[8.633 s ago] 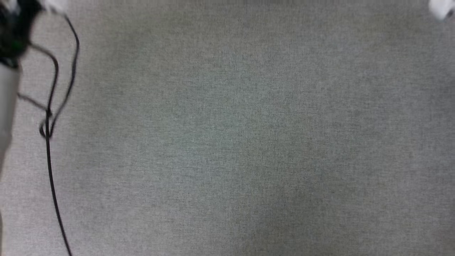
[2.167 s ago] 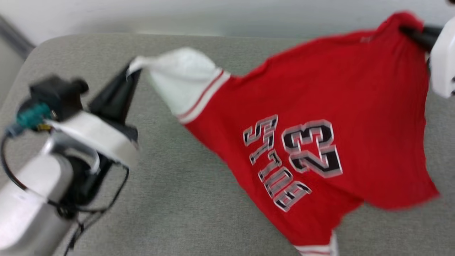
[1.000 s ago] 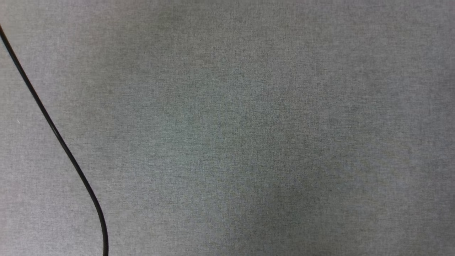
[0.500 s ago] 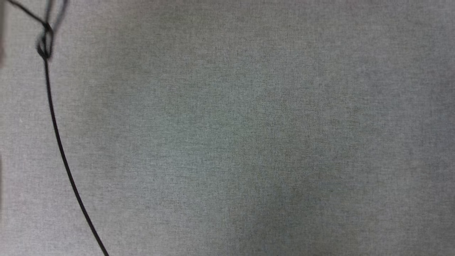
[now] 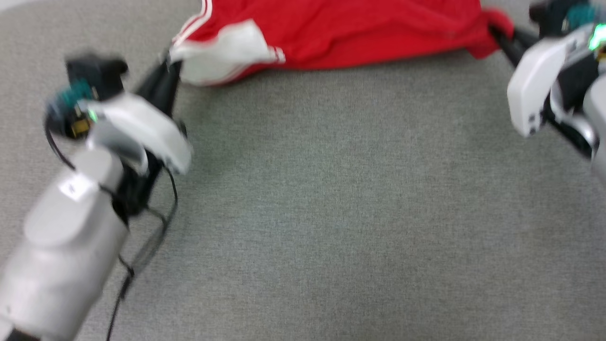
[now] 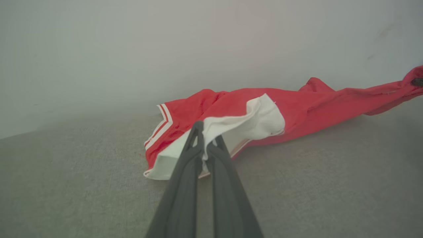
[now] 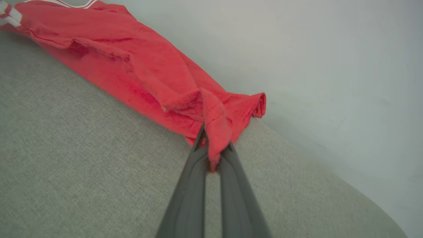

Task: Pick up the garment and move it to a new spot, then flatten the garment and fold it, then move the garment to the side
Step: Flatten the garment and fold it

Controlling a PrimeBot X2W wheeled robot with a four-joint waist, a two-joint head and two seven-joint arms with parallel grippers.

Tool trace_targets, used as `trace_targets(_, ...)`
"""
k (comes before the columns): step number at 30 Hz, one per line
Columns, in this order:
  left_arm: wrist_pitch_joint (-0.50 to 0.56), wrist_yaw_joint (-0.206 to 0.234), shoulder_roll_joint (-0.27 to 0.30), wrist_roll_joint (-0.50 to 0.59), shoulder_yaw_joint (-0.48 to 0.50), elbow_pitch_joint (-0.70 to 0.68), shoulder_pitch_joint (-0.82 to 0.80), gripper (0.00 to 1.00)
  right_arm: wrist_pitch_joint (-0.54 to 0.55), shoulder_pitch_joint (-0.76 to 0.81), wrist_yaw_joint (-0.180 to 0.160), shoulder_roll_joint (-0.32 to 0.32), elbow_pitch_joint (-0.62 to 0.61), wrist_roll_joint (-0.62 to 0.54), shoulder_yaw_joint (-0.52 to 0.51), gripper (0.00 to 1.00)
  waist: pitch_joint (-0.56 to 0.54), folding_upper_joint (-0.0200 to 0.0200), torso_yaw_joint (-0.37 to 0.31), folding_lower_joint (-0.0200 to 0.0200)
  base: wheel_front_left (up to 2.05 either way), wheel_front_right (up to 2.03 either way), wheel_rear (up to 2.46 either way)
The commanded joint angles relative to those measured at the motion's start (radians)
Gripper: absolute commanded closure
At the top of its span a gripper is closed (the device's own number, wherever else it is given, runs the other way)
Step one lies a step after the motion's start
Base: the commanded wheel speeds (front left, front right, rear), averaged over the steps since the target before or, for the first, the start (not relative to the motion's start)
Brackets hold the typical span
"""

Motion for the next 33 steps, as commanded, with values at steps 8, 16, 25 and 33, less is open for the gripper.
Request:
trace_targets(8,0.002,0.106,0.068,-0.055,-0.012,-0.191,0.345,1.0,-0.02,0.248,-0.001,-0.085,-0.081,0.092,0.025,1.0,-0.132,0.0,0.011,0.0,0.0,0.0,0.0)
trace_targets(16,0.036,0.202,0.133,-0.106,-0.055,-0.387,0.658,1.0,-0.021,0.495,-0.001,-0.157,-0.164,0.147,0.009,1.0,-0.243,0.0,0.015,0.0,0.0,0.0,0.0)
trace_targets(25,0.046,0.283,0.154,-0.172,-0.094,-0.52,0.912,1.0,0.015,0.802,-0.001,-0.238,-0.329,0.139,-0.073,1.0,-0.332,0.0,0.01,0.0,0.0,0.0,0.0)
trace_targets(33,0.029,0.326,0.144,-0.219,-0.106,-0.564,1.04,1.0,0.079,1.087,-0.001,-0.241,-0.477,0.104,-0.248,1.0,-0.368,0.0,0.007,0.0,0.0,0.0,0.0)
